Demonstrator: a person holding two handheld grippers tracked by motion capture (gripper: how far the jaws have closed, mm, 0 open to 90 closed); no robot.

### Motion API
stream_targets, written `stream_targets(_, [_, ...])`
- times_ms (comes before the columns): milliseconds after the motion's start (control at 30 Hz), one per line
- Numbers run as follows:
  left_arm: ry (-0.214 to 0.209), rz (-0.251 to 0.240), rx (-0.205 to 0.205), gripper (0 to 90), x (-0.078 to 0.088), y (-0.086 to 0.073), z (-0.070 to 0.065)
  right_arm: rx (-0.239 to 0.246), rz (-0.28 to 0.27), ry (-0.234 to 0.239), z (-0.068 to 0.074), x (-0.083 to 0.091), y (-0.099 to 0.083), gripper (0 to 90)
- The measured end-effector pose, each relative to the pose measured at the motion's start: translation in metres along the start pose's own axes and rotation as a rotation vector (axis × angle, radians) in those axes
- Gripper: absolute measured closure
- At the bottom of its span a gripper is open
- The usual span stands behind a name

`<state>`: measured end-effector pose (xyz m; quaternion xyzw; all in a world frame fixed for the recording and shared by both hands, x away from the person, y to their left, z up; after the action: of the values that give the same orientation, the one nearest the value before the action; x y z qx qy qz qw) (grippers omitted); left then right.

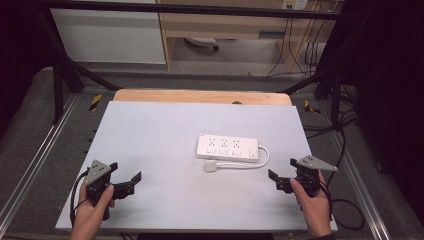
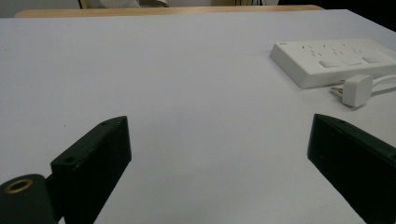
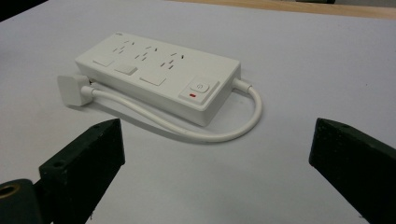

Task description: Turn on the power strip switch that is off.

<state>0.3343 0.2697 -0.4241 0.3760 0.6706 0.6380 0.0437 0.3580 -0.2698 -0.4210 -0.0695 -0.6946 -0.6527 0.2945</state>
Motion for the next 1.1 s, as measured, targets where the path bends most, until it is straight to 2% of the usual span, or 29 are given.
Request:
stream_targets(200, [-0.009,0.012,-0.007,6.2,-0.002,0.000,-0.002,0.008,-0.004,0.008,0.007,0.004,0.006,3.1])
stream_targets(367, [-0.003,0.015,-0.008,6.2,-0.003,-0.001,-0.002,0.021,-0.032,0.000,0.013,0.003,0.015,3.3])
stream_targets(467, [-0.001,0.021,-0.010,6.2,-0.004,-0.001,-0.002,-0.025,-0.051,0.002,0.014,-0.001,0.023,3.3])
stream_targets(533, [0.003,0.023,-0.009,6.2,-0.004,-0.001,-0.002,-0.027,-0.055,-0.001,0.015,-0.002,0.025,3.5])
stream_targets(667, [0.013,0.026,-0.005,6.2,-0.004,-0.002,-0.001,-0.020,-0.075,-0.006,0.017,-0.003,0.035,3.9])
stream_targets(767, [0.007,0.030,-0.012,6.2,-0.005,-0.002,-0.003,0.018,-0.080,0.010,0.021,-0.004,0.046,4.3])
stream_targets(833, [0.012,0.032,-0.012,6.2,-0.005,-0.002,-0.002,0.023,-0.081,0.013,0.022,-0.005,0.050,4.6])
stream_targets(867, [0.014,0.032,-0.009,6.2,-0.005,-0.003,-0.002,0.035,-0.086,0.008,0.025,-0.006,0.057,4.9])
stream_targets(967, [0.006,0.030,0.015,6.3,-0.005,-0.003,-0.001,0.047,-0.093,0.006,0.027,-0.006,0.062,5.2])
stream_targets(1100, [0.005,0.032,0.009,6.4,-0.006,-0.003,-0.001,0.041,-0.095,0.028,0.032,-0.011,0.078,7.2])
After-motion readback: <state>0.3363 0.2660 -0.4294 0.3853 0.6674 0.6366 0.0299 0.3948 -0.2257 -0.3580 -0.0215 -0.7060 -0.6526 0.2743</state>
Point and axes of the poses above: each handheld gripper's, and its own axes: x roughly backward along the jaws, y roughly out of its top, z roughly to its left, the point moved 2 cm from there along -x, roughly forward along the jaws, and after that the axes turned 10 degrees about -y, right-handed, at the moved point
